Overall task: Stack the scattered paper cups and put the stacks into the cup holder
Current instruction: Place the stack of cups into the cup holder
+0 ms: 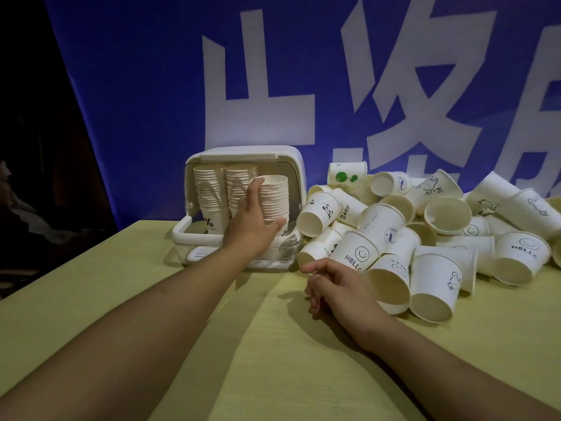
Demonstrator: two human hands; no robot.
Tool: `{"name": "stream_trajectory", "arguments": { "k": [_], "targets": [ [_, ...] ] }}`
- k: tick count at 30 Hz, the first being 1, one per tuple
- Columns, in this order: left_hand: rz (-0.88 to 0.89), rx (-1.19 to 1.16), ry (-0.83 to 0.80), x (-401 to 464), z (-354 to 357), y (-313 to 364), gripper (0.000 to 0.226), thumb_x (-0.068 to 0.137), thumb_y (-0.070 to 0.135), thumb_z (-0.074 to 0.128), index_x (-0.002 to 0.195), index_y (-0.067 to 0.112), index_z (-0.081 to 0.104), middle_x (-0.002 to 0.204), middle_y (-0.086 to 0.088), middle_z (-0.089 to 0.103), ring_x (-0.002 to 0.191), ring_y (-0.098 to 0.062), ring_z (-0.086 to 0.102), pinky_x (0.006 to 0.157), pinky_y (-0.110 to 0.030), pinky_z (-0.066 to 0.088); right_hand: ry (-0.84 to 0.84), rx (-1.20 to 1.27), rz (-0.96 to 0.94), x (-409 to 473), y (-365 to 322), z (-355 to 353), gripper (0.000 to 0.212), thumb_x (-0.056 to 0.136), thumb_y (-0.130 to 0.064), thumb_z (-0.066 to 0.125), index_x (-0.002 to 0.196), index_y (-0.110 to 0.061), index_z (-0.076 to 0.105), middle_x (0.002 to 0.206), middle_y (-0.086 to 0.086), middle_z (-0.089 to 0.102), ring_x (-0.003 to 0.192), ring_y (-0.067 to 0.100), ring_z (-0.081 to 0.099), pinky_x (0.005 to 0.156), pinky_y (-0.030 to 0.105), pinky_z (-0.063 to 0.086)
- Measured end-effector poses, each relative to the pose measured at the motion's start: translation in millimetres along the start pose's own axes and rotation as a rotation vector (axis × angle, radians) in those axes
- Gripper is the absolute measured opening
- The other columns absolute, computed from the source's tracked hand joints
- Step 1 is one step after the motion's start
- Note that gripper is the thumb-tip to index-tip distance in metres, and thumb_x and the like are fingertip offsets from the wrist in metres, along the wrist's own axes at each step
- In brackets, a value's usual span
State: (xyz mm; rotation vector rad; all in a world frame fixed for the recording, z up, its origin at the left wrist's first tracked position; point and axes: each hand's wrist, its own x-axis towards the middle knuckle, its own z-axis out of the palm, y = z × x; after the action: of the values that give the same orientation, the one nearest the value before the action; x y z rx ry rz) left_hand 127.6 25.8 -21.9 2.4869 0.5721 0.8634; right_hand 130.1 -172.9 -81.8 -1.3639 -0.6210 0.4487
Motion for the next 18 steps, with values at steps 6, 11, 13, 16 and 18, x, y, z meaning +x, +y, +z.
{"name": "stream_trajectory", "arguments": {
  "k": [6,11,13,16,18],
  "targets": [
    [-0.024,0.05,-0.035,5.8,-4.1,5.5,0.092,0.087,0.044,0.073,0.145,0.044,0.002,0.151,-0.005,0.042,0.124,-0.034,0.054,0.092,-0.044,0.047,-0.022,-0.116,-0.028,-1.3,0.2,0.8,0.021,0.097,0.002,0.047,0.103,-0.008,0.065,0.061,0.003,0.058,0.06,0.021,0.052,0.057,0.033,0.048],
    [-0.037,0.005,0.065,-5.7,-1.9,7.1,0.103,0.084,0.044,0.076,0.151,0.044,-0.002,0.162,-0.003,0.025,0.141,-0.033,0.038,0.102,-0.05,0.043,-0.009,-0.126,-0.029,-3.1,-1.4,0.7,0.022,0.095,0.001,0.048,0.102,-0.009,0.065,0.061,0.003,0.059,0.06,0.022,0.052,0.058,0.035,0.047],
    [-0.028,-0.069,0.219,-16.2,-0.8,9.5,0.101,0.083,0.041,0.077,0.151,0.043,0.003,0.162,-0.002,0.023,0.144,-0.028,0.032,0.104,-0.05,0.043,-0.009,-0.163,-0.029,-4.1,-1.2,2.0,0.022,0.095,0.0,0.048,0.101,-0.011,0.066,0.061,0.002,0.058,0.06,0.023,0.053,0.06,0.035,0.048],
    [0.03,-0.171,0.375,-40.0,5.3,20.9,0.069,0.086,0.033,0.074,0.141,0.034,0.033,0.14,0.005,0.046,0.125,-0.02,0.046,0.091,-0.04,0.048,-0.032,-0.293,-0.08,-7.6,-1.9,4.2,0.021,0.094,-0.007,0.051,0.098,-0.02,0.066,0.064,-0.002,0.06,0.062,0.019,0.058,0.061,0.033,0.05],
    [0.05,-0.284,0.364,-59.7,12.6,31.7,0.046,0.088,0.028,0.071,0.128,0.031,0.049,0.123,0.011,0.052,0.104,-0.012,0.053,0.081,-0.033,0.047,-0.019,-0.539,-0.217,-12.4,-6.2,2.8,0.019,0.092,-0.013,0.055,0.095,-0.026,0.068,0.068,-0.011,0.063,0.059,0.008,0.059,0.062,0.023,0.048]
  ]
}}
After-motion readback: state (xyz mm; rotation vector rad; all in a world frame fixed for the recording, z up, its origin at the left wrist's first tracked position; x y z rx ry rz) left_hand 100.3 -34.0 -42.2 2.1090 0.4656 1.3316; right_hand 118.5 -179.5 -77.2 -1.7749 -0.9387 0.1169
